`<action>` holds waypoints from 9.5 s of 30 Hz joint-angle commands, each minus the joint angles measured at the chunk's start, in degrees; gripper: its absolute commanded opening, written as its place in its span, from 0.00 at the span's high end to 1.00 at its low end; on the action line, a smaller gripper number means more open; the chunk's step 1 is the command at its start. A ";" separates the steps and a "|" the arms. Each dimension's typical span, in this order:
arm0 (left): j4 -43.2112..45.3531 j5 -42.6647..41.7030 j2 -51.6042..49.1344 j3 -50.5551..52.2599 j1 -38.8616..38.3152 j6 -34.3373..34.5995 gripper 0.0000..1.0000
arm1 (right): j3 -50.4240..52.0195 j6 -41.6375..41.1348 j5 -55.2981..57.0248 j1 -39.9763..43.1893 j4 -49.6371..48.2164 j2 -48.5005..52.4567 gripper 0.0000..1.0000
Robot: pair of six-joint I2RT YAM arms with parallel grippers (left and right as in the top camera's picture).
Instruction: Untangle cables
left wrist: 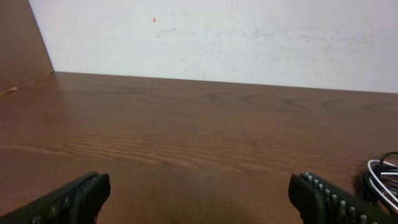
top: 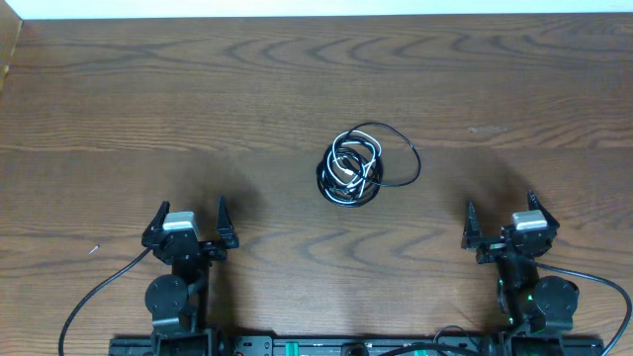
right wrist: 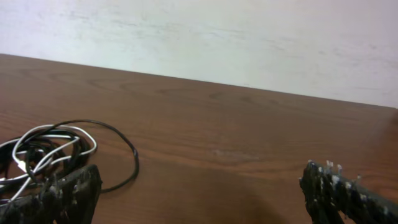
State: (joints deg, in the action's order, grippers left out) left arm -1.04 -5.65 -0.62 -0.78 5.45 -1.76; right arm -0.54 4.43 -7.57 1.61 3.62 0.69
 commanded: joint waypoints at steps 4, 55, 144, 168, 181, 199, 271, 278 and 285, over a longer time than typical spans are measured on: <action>-2.60 -1.29 0.33 -0.13 -0.17 -0.81 0.02 | 0.22 -1.86 -1.03 0.26 0.00 -0.31 0.01; -29.83 -1.46 -48.54 -49.09 -0.13 -6.38 0.02 | -30.51 -3.69 -15.10 0.28 3.17 34.23 0.01; -29.51 3.74 -115.45 -80.06 -35.41 33.59 0.73 | -71.52 -21.55 -3.28 -6.95 33.14 91.10 0.24; -28.52 5.11 -118.03 -80.06 -36.28 34.71 0.77 | -71.36 -21.55 -3.02 -6.95 33.29 91.10 0.22; -28.85 4.55 -113.94 -80.13 -36.28 34.38 0.92 | -71.36 -21.57 -3.06 -6.95 33.22 91.10 0.21; -29.24 -13.92 -93.26 -80.43 -33.55 29.92 0.93 | -71.36 -18.93 -12.33 -9.70 30.25 91.10 0.16; -25.51 -8.09 -116.54 -82.55 -39.47 23.61 0.93 | -71.34 -20.22 -8.59 -4.44 34.56 91.21 0.15; -24.22 -10.34 -103.84 -82.90 -37.97 24.04 0.93 | -71.34 -20.22 -8.41 -6.43 33.44 92.41 0.14; -21.70 -10.34 -92.45 -82.90 -37.88 25.86 0.92 | -71.34 -20.24 -11.06 -8.26 32.68 94.60 0.14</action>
State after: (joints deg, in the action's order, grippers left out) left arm -23.11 -15.20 -95.26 -82.48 -32.47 23.35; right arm -71.42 -16.08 -16.93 -5.91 36.51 94.28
